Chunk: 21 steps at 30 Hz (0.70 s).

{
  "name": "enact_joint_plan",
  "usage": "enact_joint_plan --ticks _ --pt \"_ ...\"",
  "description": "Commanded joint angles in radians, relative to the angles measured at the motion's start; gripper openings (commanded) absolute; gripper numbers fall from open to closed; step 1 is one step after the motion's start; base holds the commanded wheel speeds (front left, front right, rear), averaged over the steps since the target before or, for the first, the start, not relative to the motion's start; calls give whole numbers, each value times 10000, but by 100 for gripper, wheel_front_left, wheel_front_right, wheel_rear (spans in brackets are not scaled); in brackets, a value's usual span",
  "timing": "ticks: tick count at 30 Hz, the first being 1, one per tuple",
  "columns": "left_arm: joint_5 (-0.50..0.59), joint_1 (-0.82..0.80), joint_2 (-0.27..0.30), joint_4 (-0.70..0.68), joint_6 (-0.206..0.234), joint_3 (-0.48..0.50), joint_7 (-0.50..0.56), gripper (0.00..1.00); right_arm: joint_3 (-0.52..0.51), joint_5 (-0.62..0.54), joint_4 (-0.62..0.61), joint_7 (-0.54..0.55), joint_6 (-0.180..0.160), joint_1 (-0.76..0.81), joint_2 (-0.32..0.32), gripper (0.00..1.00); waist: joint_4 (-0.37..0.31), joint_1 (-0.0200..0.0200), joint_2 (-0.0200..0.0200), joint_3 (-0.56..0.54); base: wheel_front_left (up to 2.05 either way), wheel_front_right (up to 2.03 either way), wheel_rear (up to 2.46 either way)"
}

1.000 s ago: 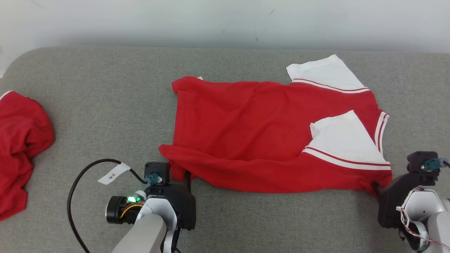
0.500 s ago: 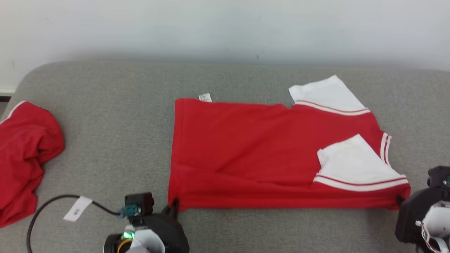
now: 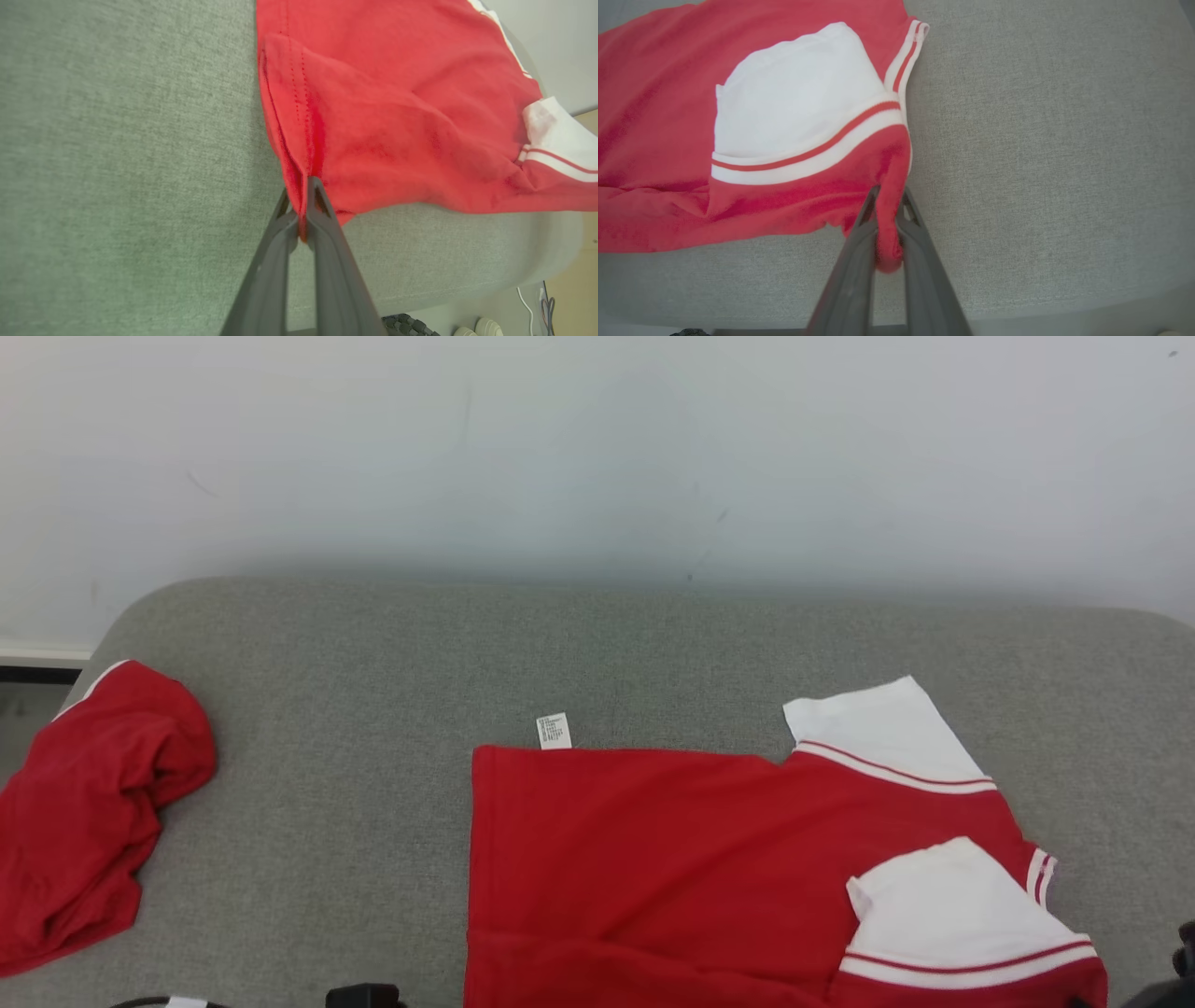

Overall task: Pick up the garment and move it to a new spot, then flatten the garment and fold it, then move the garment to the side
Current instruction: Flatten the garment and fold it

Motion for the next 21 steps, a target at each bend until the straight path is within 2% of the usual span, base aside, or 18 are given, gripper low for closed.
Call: enact_joint_plan --ticks 1,5,7,8,9,14,21 --pt "106 291 248 -342 176 2 92 0 -133 63 -357 116 -18 386 117 0 -95 2 1 -205 0 0 0" --pt "320 833 666 -1083 400 -74 157 0 -99 -112 -644 70 -18 1079 307 0 -247 2 1 -256 0 0 0" --pt "582 902 874 -1190 514 -145 -7 60 29 -100 -410 -51 -18 1206 376 0 -297 2 1 -275 0 0 0" --pt "749 917 952 -1137 627 -162 -94 100 87 -133 -299 -193 -18 1203 389 6 -317 2 1 -282 0 0 0" --pt "963 887 1001 -1068 727 -197 -209 100 53 -127 -146 -288 -18 1171 425 100 -337 2 1 -288 0 0 0" --pt "1419 739 1073 -822 858 -332 -612 100 263 14 443 -544 -18 1139 518 100 -333 2 1 -349 0 0 0" --pt "1627 323 1229 -880 1303 53 -1002 100 554 109 67 -680 -19 376 167 100 -299 2 1 -338 0 0 0"
